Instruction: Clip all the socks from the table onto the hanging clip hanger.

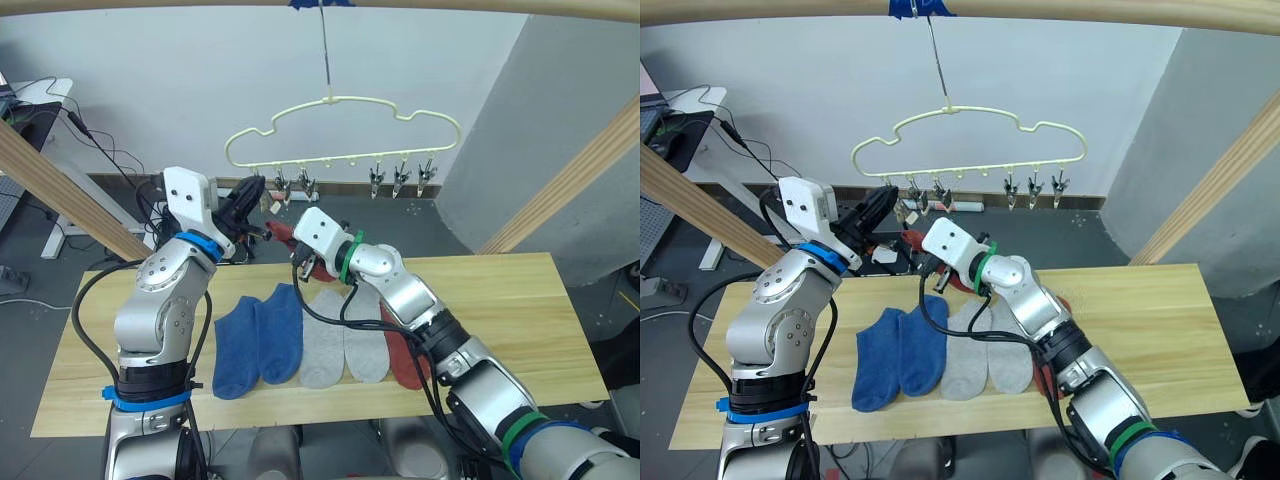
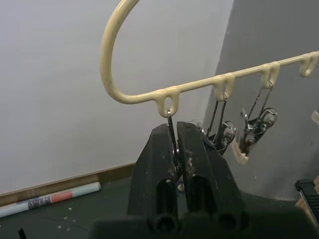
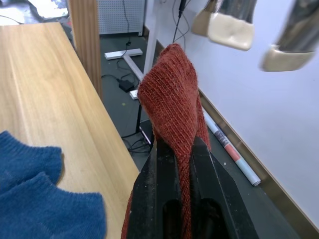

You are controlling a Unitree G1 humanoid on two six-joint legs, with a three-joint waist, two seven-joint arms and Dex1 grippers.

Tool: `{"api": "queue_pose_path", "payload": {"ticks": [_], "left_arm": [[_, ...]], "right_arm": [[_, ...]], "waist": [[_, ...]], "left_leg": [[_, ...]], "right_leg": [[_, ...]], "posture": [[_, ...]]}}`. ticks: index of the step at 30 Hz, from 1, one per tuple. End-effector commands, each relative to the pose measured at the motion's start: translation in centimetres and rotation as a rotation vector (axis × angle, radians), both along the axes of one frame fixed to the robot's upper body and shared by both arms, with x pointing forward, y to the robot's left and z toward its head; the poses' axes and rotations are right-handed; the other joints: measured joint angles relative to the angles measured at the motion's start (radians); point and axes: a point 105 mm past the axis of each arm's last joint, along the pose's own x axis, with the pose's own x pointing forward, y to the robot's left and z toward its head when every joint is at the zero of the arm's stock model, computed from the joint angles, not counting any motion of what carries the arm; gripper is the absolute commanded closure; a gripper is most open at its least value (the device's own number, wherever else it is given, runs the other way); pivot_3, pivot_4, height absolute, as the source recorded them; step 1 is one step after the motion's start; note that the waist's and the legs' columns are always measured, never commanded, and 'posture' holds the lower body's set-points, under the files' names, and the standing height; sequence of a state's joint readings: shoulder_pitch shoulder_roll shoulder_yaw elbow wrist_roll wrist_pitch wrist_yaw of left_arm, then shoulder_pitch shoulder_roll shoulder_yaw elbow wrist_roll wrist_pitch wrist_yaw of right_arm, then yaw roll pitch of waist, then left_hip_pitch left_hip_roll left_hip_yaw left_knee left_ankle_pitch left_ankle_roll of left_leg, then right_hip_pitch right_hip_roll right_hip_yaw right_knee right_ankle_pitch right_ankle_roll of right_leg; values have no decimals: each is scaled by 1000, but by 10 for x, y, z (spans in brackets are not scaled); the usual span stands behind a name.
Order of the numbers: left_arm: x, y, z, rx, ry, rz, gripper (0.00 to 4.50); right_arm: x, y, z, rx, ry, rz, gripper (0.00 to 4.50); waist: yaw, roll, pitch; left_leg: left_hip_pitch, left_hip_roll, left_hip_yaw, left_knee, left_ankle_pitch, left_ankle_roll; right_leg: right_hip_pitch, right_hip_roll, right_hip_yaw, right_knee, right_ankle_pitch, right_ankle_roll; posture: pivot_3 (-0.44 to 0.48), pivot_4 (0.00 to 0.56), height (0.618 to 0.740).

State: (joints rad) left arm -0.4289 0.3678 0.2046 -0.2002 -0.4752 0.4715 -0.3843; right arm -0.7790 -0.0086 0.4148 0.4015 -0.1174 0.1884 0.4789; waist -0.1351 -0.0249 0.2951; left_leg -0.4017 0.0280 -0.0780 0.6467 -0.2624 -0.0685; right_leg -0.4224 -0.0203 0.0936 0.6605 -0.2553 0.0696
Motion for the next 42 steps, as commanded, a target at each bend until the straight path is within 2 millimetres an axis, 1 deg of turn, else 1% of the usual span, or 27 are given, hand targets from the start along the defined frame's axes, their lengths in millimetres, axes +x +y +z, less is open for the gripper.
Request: {"api": "queue_pose_path", "payload": {"ticks": [1,9,16,19,21,22,23,26,31,35,39,42], "left_arm": [[-7,-3,13,1,-55,-19,4500],[-8,-4,10,-6,-45,-21,4500],[-8,-5,7,-7,-37,-21,4500],[-8,-2,5,-48,-22,-7,4500],[-8,0,4,-50,-14,-1,3952],[-8,0,4,-48,-12,-1,3800],[-8,1,4,-47,-11,0,3418],[-9,1,4,-39,-9,-7,2561],[-12,5,2,-27,-5,-3,2561],[-14,8,1,-2,-14,7,2533],[-18,9,-1,21,-26,24,2533],[-25,2,-4,64,-51,6,2533]], "right_arm": [[1,7,23,72,-61,2,4455],[2,15,35,143,-68,-7,4455],[-2,21,42,186,-65,17,4455],[-4,23,45,193,-68,25,4455],[-4,23,45,195,-68,27,4500],[-4,23,45,195,-67,28,4500],[-5,24,46,196,-68,30,4500],[-5,25,46,196,-69,36,4500],[-10,29,43,195,-41,72,4500],[-13,31,43,207,-24,94,3395],[-14,28,39,168,-33,98,1943],[-19,13,40,146,-75,104,1943]], "waist": [[-2,0,0],[-4,0,0],[-4,0,0],[-4,0,0],[-4,0,0],[-4,0,0],[-4,0,0],[-4,0,0],[-4,0,0],[-4,0,0],[-4,0,0],[-1,0,0]], "left_leg": [[0,0,0,0,0,0],[1,0,0,0,0,0],[1,0,0,0,0,0],[1,0,0,0,0,0],[1,0,0,0,0,0],[1,0,0,0,0,0],[1,0,0,0,0,0],[1,0,0,0,0,0],[1,0,0,0,0,0],[1,0,0,0,0,0],[1,0,0,0,0,-1],[1,0,0,0,0,-1]], "right_leg": [[0,0,0,1,0,0],[0,0,0,2,0,0],[0,0,0,2,0,0],[0,0,0,2,0,0],[0,0,0,2,0,0],[0,0,0,2,0,0],[0,0,0,3,0,0],[0,0,0,3,0,0],[0,0,0,2,0,0],[0,0,0,3,0,0],[0,0,0,3,0,0],[0,0,0,2,0,0]], "posture": [[-141,284,740],[-145,283,740],[-144,282,740],[-144,282,740],[-144,282,740],[-144,282,740],[-144,282,740],[-145,279,740],[-144,275,740],[-140,273,740],[-141,270,740],[-135,268,740]]}}
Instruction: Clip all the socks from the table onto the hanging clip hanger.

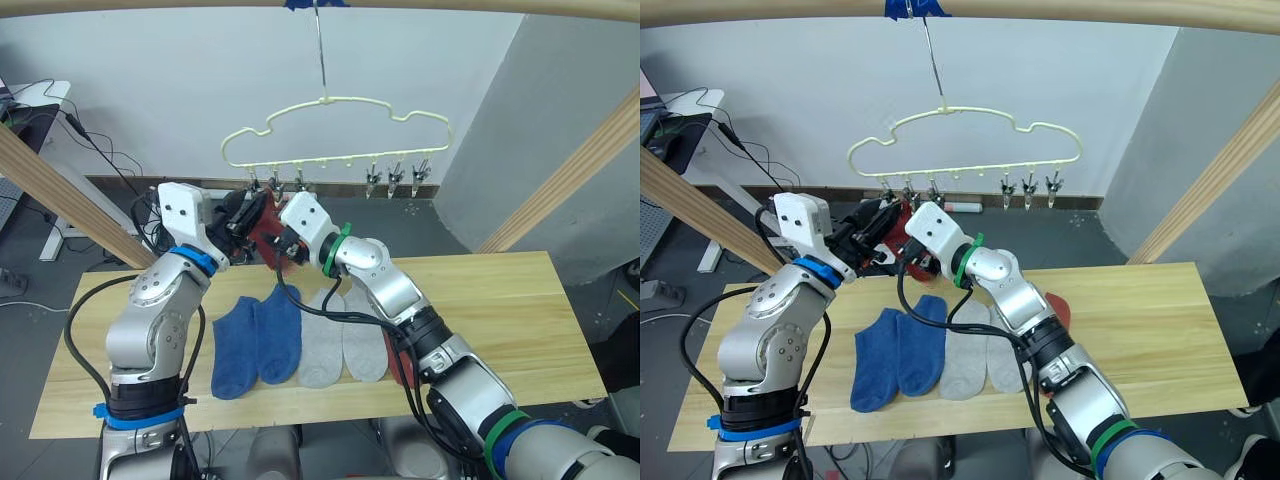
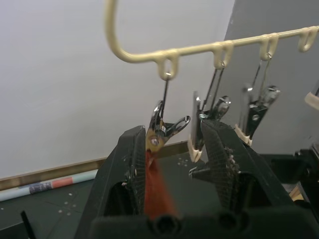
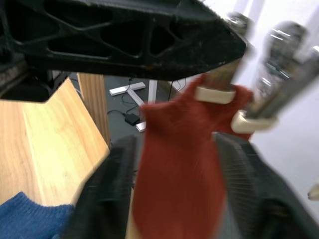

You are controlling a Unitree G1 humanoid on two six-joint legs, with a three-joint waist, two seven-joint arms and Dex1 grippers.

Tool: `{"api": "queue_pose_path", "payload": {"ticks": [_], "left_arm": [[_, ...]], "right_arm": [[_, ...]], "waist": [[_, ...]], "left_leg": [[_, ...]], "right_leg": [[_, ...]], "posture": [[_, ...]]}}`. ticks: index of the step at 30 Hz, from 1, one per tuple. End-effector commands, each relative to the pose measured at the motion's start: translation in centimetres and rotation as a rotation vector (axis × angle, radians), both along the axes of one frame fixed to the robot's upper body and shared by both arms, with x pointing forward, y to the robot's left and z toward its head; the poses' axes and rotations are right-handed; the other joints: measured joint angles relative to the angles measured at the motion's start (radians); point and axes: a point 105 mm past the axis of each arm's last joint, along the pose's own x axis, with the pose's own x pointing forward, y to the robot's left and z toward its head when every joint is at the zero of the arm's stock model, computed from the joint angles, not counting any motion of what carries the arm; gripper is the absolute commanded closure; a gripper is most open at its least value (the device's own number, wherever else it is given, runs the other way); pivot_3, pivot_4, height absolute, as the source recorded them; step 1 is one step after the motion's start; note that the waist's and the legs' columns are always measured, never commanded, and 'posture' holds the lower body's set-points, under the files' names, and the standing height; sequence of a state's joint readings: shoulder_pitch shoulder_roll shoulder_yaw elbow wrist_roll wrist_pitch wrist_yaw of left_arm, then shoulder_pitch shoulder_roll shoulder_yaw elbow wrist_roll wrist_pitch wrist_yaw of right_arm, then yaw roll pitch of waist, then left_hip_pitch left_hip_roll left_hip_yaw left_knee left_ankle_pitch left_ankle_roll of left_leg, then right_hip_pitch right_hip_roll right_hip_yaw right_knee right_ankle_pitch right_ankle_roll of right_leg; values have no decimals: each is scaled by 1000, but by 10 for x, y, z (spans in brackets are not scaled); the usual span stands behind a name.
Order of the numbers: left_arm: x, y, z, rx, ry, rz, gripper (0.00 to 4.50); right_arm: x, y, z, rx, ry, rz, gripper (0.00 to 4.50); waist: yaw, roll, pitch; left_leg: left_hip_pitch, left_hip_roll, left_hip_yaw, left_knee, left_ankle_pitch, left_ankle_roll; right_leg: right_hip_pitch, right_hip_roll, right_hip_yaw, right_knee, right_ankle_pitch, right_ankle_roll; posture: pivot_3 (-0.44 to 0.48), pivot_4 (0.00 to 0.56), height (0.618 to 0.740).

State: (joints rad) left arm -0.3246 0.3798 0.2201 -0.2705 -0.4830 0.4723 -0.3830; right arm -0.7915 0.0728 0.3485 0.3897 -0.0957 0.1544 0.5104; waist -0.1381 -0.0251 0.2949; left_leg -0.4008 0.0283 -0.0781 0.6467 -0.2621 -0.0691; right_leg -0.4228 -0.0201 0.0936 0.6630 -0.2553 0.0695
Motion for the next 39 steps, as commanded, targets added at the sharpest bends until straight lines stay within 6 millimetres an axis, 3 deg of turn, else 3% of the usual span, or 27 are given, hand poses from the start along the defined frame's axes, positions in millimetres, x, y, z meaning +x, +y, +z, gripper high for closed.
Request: {"api": "queue_pose_path", "payload": {"ticks": [1,8,15,19,28,39], "left_arm": [[-12,-8,11,56,-87,-23,2533],[-22,-26,6,185,-255,9,2533],[-11,-31,-9,128,-251,112,2533],[-2,-27,-10,89,-253,174,2533],[14,-33,-9,75,-257,180,2533],[27,-36,1,60,-292,199,2533]], "right_arm": [[-12,-8,16,16,-77,40,1943],[-48,-65,26,-18,-100,68,1943],[-79,-95,34,19,-42,17,1943],[-82,-108,36,13,-23,-24,1943],[-85,-126,61,42,-61,-22,1943],[-81,-142,64,26,-67,-47,1943]], "waist": [[3,0,0],[6,0,0],[-4,0,0],[-3,0,0],[-4,-1,0],[-8,-1,0]], "left_leg": [[0,0,0,0,0,0],[0,0,0,0,0,0],[1,0,1,0,0,0],[1,-1,1,2,0,0],[1,-1,1,3,0,1],[0,-1,1,2,0,1]], "right_leg": [[0,0,0,0,0,0],[0,0,1,-1,0,0],[1,1,2,1,0,0],[1,1,2,1,0,0],[2,1,2,0,0,0],[2,1,2,0,0,0]], "posture": [[-134,267,740],[-158,275,740],[-195,284,740],[-213,293,740],[-238,298,740],[-252,294,740]]}}
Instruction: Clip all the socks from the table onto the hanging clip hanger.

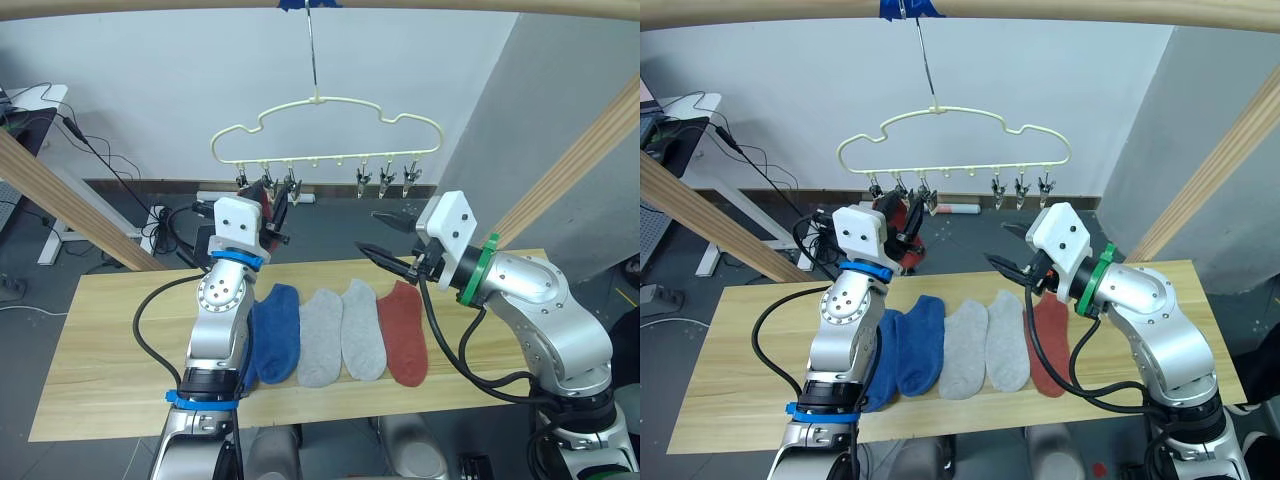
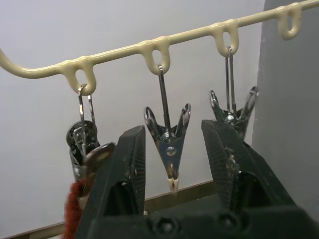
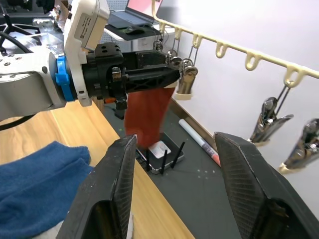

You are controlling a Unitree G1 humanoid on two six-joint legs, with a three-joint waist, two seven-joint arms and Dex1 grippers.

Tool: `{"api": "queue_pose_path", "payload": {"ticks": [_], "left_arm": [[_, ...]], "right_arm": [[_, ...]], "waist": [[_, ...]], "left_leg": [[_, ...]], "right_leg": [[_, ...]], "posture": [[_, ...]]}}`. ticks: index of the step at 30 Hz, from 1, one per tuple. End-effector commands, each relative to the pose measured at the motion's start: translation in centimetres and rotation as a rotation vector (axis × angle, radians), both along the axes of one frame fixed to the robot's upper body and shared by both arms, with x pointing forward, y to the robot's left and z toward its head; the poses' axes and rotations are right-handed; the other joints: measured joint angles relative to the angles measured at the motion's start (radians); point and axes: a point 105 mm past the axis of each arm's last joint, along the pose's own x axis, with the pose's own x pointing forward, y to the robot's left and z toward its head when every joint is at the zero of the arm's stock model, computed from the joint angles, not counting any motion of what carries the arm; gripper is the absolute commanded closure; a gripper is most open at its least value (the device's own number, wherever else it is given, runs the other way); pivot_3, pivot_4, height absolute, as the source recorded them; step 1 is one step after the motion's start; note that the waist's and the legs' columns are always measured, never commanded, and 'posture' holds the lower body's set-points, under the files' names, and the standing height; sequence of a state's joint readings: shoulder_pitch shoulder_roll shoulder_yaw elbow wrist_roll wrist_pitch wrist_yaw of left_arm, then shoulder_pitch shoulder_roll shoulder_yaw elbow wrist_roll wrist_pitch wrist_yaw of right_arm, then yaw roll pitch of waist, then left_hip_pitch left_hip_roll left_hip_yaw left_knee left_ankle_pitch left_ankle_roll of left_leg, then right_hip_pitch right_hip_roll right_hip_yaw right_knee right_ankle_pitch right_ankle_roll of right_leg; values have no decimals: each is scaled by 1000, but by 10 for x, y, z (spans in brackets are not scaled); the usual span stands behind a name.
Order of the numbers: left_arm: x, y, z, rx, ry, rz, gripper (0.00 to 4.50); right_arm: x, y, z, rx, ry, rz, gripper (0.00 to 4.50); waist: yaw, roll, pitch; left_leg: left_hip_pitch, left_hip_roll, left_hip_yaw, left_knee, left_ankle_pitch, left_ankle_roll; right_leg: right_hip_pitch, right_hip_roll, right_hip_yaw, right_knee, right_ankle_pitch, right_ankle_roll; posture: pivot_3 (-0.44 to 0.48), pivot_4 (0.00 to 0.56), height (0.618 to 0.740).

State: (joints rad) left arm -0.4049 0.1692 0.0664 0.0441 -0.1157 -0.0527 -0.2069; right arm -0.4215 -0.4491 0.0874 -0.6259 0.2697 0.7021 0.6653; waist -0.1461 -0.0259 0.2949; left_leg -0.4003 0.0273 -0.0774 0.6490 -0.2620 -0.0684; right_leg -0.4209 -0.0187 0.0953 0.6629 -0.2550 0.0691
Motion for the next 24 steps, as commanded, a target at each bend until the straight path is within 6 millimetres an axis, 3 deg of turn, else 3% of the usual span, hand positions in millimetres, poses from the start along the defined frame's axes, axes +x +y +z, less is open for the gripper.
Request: {"api": "queue_pose_path", "payload": {"ticks": [1,15,19,21,24], "left_arm": [[-1,-1,15,-8,-63,1,2533],[1,1,25,-26,-90,19,2533],[1,0,25,-30,-87,11,3734],[1,0,26,-31,-87,9,4099],[0,0,26,-31,-87,10,4179]], "right_arm": [[-5,-2,14,24,-64,10,1943],[-8,-1,12,28,-48,33,1943],[-8,-1,12,30,-44,35,1900],[-8,-1,11,30,-42,35,1900],[-8,-2,8,28,-33,28,1900]], "waist": [[0,0,0],[0,0,0],[1,0,0],[1,0,0],[1,0,0]], "left_leg": [[0,0,0,0,0,0],[0,0,0,0,0,0],[0,0,0,0,0,0],[0,0,0,0,0,0],[0,0,0,0,0,0]], "right_leg": [[0,0,0,0,0,0],[0,0,0,0,0,0],[0,0,0,0,0,0],[0,0,0,0,0,0],[0,0,0,0,0,0]], "posture": [[-252,294,740],[-246,291,740],[-245,292,740],[-244,292,740],[-243,294,740]]}}
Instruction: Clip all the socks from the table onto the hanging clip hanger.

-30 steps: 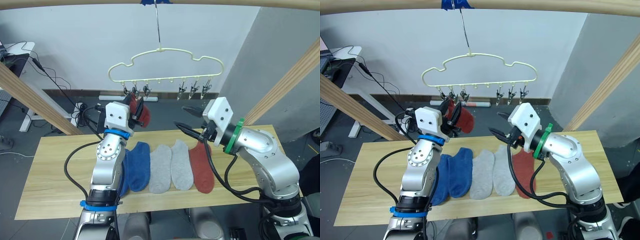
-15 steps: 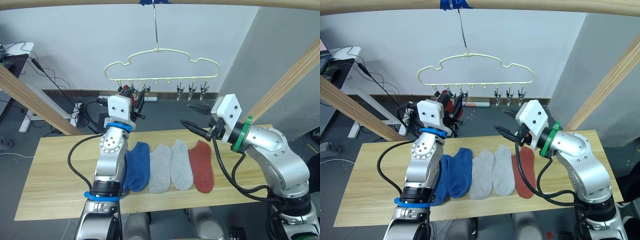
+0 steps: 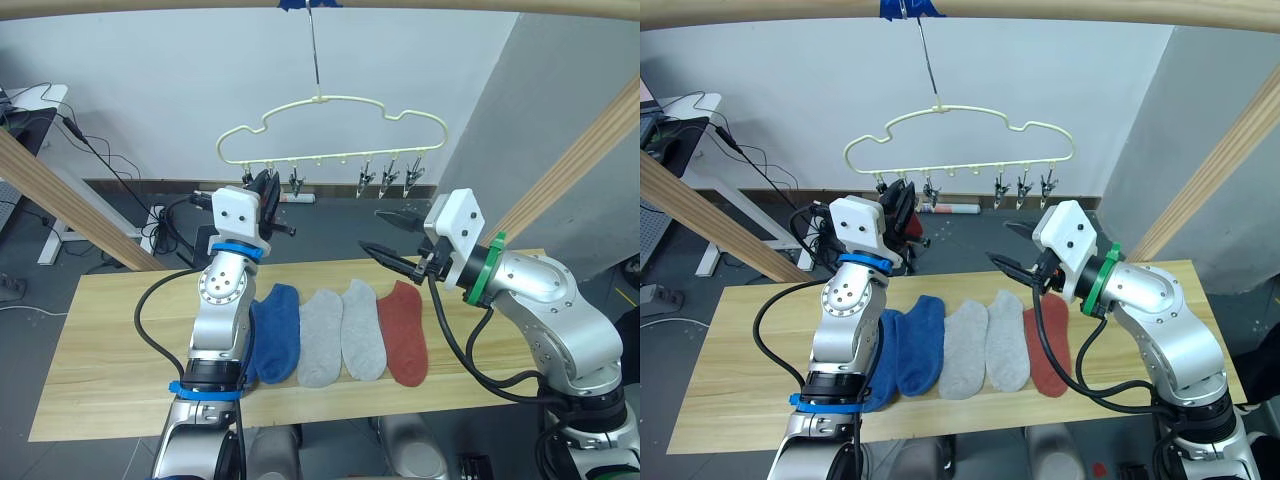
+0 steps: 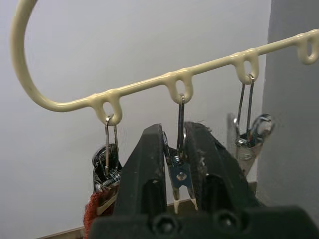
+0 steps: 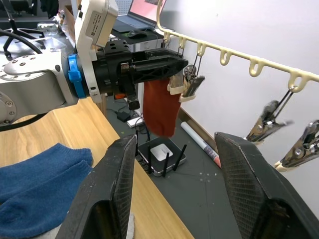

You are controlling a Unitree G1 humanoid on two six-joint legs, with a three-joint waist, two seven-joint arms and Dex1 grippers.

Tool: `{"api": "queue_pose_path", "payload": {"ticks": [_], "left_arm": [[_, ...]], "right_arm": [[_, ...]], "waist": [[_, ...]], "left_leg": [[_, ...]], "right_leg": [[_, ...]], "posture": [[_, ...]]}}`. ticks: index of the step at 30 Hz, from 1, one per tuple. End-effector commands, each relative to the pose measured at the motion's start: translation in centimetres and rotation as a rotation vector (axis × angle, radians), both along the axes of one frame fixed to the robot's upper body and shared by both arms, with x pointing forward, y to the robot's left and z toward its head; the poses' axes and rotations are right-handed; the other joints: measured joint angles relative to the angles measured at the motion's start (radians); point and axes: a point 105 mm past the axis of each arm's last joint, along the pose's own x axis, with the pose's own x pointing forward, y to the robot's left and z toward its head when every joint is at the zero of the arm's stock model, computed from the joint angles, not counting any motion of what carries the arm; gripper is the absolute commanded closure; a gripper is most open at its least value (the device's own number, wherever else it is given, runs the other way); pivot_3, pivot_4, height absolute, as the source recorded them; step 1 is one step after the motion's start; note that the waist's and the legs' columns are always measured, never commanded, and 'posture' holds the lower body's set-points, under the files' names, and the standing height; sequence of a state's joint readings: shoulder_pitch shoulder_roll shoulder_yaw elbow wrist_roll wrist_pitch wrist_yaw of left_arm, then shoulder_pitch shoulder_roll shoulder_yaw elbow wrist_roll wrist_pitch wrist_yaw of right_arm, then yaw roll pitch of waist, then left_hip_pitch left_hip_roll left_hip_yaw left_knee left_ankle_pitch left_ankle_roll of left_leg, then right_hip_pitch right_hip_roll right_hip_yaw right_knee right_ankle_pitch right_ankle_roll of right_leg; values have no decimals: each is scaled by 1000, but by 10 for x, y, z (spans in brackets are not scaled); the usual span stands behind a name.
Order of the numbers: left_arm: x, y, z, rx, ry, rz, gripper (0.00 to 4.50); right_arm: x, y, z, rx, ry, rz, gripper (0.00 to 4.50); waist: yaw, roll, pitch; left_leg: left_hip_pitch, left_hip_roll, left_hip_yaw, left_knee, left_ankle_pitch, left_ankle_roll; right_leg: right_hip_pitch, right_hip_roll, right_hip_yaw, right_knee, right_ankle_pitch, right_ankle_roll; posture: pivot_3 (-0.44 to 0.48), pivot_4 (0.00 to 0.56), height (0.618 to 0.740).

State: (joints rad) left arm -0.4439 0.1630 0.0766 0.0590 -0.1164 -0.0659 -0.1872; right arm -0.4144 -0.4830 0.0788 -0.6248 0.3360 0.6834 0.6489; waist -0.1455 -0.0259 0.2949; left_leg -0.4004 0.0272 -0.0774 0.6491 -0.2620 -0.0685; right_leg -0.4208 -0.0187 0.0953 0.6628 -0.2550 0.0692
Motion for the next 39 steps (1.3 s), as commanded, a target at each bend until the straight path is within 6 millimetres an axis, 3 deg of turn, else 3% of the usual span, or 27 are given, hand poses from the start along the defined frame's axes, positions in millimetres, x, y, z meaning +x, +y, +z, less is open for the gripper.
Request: {"api": "queue_pose_path", "payload": {"ticks": [1,5,7,11,18,27,30,39], "left_arm": [[-4,0,14,-10,-51,-4,4179],[-5,1,18,-5,-56,-3,4180],[-6,1,19,1,-55,-4,4180],[-10,1,21,15,-51,-18,4180],[-12,5,17,21,-19,-36,4180],[-14,1,13,14,24,-98,4180],[-16,-1,12,17,44,-136,4180],[-19,1,13,-8,83,-212,4180]], "right_arm": [[-3,-3,2,11,-16,-13,1900],[12,-27,-46,-44,110,-194,1732],[18,-41,-73,-78,159,-298,1354],[26,-55,-113,-114,219,-432,19],[42,-58,-171,-151,323,-530,0],[50,-65,-207,-193,439,-589,0],[47,-64,-211,-194,458,-591,604],[46,-54,-203,-181,426,-562,3764]], "waist": [[0,0,0],[3,0,0],[7,-1,0],[2,-1,0],[1,-1,1],[6,-1,1],[6,-1,1],[6,-1,1]], "left_leg": [[0,0,0,0,0,0],[0,0,0,0,0,0],[0,0,0,0,0,0],[0,0,1,0,0,0],[2,1,1,0,0,0],[1,1,1,-1,0,0],[1,1,1,0,0,0],[2,1,1,0,0,0]], "right_leg": [[0,0,0,0,0,0],[0,0,0,0,0,0],[0,0,0,0,0,0],[0,0,1,0,0,0],[0,2,1,0,0,0],[0,1,1,0,0,0],[1,1,1,0,0,0],[1,1,1,0,0,0]], "posture": [[-243,294,740],[-233,297,740],[-228,299,740],[-222,302,740],[-205,309,740],[-188,310,740],[-186,310,740],[-186,314,740]]}}
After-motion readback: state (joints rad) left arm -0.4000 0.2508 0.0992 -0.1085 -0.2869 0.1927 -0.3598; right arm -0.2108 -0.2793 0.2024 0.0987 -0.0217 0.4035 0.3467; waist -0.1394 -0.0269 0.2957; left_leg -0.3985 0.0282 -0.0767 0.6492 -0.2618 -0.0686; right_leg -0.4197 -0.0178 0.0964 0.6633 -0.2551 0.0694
